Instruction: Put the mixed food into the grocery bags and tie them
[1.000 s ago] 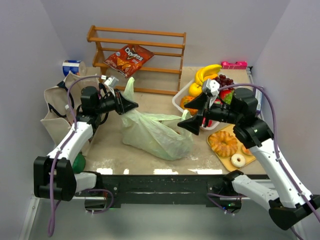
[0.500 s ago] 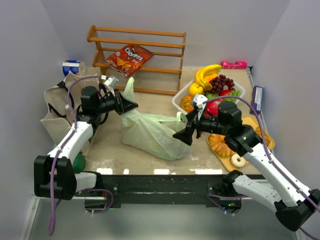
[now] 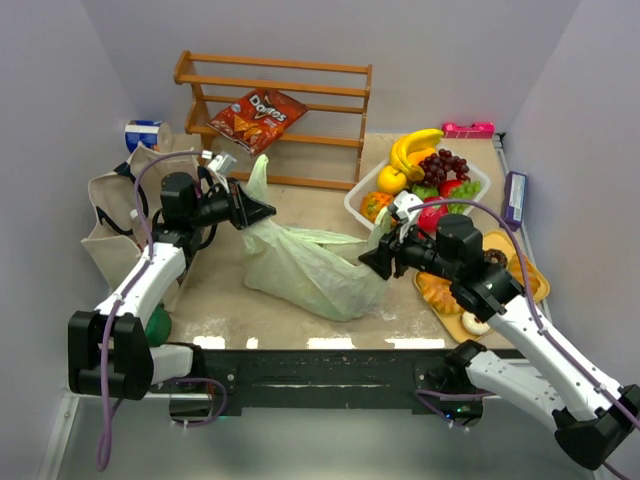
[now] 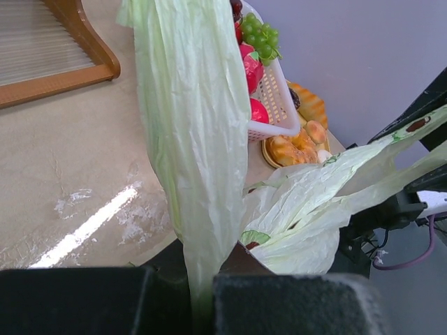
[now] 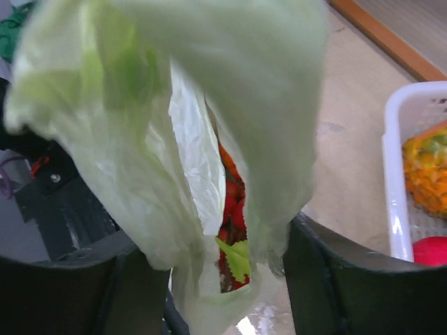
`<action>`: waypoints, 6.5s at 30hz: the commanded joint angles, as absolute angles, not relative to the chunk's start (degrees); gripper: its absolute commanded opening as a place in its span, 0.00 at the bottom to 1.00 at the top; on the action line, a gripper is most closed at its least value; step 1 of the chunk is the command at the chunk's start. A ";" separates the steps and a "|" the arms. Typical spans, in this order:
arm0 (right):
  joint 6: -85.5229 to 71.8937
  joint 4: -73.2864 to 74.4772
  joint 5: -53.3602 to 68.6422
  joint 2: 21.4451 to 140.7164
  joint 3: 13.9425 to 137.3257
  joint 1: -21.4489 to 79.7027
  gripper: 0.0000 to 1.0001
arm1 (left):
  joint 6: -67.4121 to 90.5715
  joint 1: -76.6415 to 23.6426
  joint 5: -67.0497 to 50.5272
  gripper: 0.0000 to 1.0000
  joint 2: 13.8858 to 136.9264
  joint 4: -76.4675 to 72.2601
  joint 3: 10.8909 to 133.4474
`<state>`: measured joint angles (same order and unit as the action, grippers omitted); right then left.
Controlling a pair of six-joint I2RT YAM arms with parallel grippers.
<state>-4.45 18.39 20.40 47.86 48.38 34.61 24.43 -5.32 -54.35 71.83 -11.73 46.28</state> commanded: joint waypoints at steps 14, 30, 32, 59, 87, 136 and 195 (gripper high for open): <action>-1.76 14.93 28.90 52.28 54.75 35.33 0.00 | 9.41 -21.44 -54.93 0.00 74.52 5.08 55.62; 10.19 35.76 31.29 78.57 71.53 43.77 0.00 | -6.94 -29.00 -54.84 0.00 79.28 24.61 62.14; 11.16 37.17 31.55 79.27 71.98 43.86 0.00 | -7.38 -28.92 -54.23 0.20 78.58 25.22 61.88; 12.66 40.08 31.38 82.18 73.92 47.37 0.00 | -3.52 -28.13 -57.48 0.75 71.81 15.22 58.54; -4.17 33.07 24.69 62.50 68.29 39.48 0.89 | 4.22 -28.04 -58.80 0.00 67.85 1.93 50.71; -33.57 -2.02 12.05 62.75 50.20 55.71 0.00 | 4.83 -28.04 -44.03 0.00 67.06 5.01 50.80; -31.46 -13.89 6.68 66.36 39.11 59.41 0.00 | 15.38 -27.95 -52.65 0.65 61.17 -1.31 43.68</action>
<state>-32.88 -11.62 6.15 66.30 38.96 58.81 12.14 -28.03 -54.11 60.36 4.40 43.22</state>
